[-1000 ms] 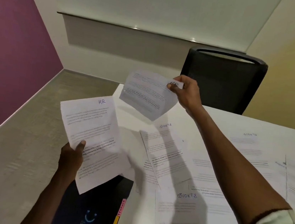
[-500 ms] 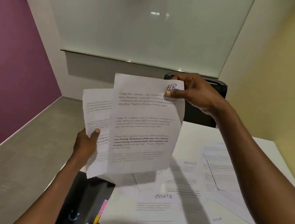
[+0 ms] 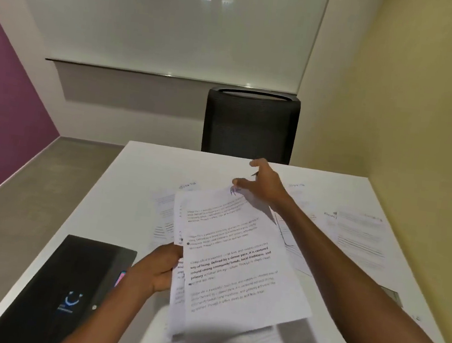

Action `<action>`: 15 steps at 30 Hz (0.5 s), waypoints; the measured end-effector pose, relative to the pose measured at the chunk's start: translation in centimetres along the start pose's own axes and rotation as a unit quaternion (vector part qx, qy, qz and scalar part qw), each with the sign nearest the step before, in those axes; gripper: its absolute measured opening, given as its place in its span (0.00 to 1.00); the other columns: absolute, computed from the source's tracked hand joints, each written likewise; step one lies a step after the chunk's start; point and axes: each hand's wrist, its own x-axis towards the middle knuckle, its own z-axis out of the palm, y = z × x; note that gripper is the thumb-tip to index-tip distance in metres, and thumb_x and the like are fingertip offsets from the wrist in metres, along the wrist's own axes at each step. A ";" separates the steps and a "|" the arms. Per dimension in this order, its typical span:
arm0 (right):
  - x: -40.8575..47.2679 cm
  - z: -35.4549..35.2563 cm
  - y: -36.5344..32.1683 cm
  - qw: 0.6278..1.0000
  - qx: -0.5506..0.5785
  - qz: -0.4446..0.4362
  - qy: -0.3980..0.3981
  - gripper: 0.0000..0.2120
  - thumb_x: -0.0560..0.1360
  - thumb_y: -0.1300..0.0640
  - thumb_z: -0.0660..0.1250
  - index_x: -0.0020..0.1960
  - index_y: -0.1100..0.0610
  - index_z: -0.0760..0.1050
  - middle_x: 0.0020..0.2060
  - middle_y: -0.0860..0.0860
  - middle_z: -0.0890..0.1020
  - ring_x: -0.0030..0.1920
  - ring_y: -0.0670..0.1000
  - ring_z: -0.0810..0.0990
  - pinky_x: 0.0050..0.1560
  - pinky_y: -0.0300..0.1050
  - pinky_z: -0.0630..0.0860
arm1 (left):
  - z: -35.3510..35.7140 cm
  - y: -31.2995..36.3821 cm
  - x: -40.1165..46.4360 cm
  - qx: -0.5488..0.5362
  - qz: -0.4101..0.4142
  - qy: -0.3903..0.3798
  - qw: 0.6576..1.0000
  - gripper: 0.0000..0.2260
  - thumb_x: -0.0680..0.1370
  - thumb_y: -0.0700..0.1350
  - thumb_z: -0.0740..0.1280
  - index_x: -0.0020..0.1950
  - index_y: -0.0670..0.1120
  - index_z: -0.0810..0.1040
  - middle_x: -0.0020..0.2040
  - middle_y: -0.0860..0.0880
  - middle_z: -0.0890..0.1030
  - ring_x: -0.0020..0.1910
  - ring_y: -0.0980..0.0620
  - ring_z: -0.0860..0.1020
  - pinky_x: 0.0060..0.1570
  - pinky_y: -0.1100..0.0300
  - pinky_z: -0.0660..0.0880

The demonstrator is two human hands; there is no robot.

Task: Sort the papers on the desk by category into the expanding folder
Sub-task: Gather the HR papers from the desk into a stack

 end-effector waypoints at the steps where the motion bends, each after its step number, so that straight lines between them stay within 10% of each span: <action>1: -0.6 -0.6 1.4 0.999 0.029 0.032 0.010 0.36 0.71 0.43 0.73 0.72 0.54 0.61 0.68 0.56 0.73 0.65 0.57 0.74 0.59 0.48 0.72 | 0.6 -0.8 0.3 -0.006 -0.011 -0.001 1.000 0.18 0.78 0.30 0.64 0.68 0.36 0.75 0.65 0.33 0.76 0.60 0.34 0.79 0.53 0.42 0.79; 4: -3.4 -2.7 6.4 0.987 0.089 0.134 -0.005 0.47 0.68 0.30 0.68 0.76 0.53 0.54 0.72 0.56 0.68 0.68 0.58 0.72 0.67 0.56 0.69 | 2.3 -2.6 1.2 -0.008 -0.012 0.004 1.000 0.15 0.77 0.29 0.64 0.62 0.35 0.79 0.62 0.32 0.78 0.56 0.35 0.81 0.50 0.41 0.80; 7: -6.7 -3.3 12.3 0.970 0.124 0.184 -0.104 0.50 0.59 0.25 0.71 0.70 0.53 0.64 0.54 0.57 0.83 0.50 0.50 0.80 0.54 0.45 0.72 | 3.5 -2.9 2.3 0.038 -0.013 0.040 0.998 0.13 0.77 0.30 0.64 0.59 0.35 0.82 0.60 0.32 0.80 0.57 0.33 0.80 0.60 0.33 0.73; 10: -9.0 -2.5 16.5 0.960 0.172 0.175 -0.132 0.34 0.64 0.40 0.79 0.65 0.55 0.77 0.53 0.59 0.84 0.52 0.54 0.84 0.56 0.54 0.79 | 5.8 -2.7 2.9 0.050 0.009 0.098 0.994 0.14 0.80 0.41 0.68 0.64 0.38 0.79 0.57 0.36 0.82 0.55 0.36 0.82 0.58 0.34 0.75; 12: -10.5 -2.3 16.9 0.954 0.246 0.156 -0.069 0.15 0.72 0.57 0.75 0.58 0.60 0.81 0.42 0.54 0.86 0.38 0.52 0.84 0.40 0.44 0.80 | 6.8 -2.8 3.9 -0.017 0.026 0.084 0.996 0.24 0.77 0.62 0.66 0.65 0.47 0.79 0.59 0.40 0.83 0.58 0.38 0.81 0.61 0.36 0.74; 15: -11.5 -1.5 17.1 0.938 0.313 0.147 0.021 0.10 0.74 0.65 0.71 0.54 0.59 0.81 0.43 0.48 0.85 0.47 0.50 0.85 0.39 0.34 0.77 | 8.5 -3.3 5.0 0.032 0.082 0.099 0.991 0.37 0.68 0.73 0.67 0.69 0.52 0.75 0.55 0.50 0.84 0.55 0.49 0.82 0.59 0.47 0.76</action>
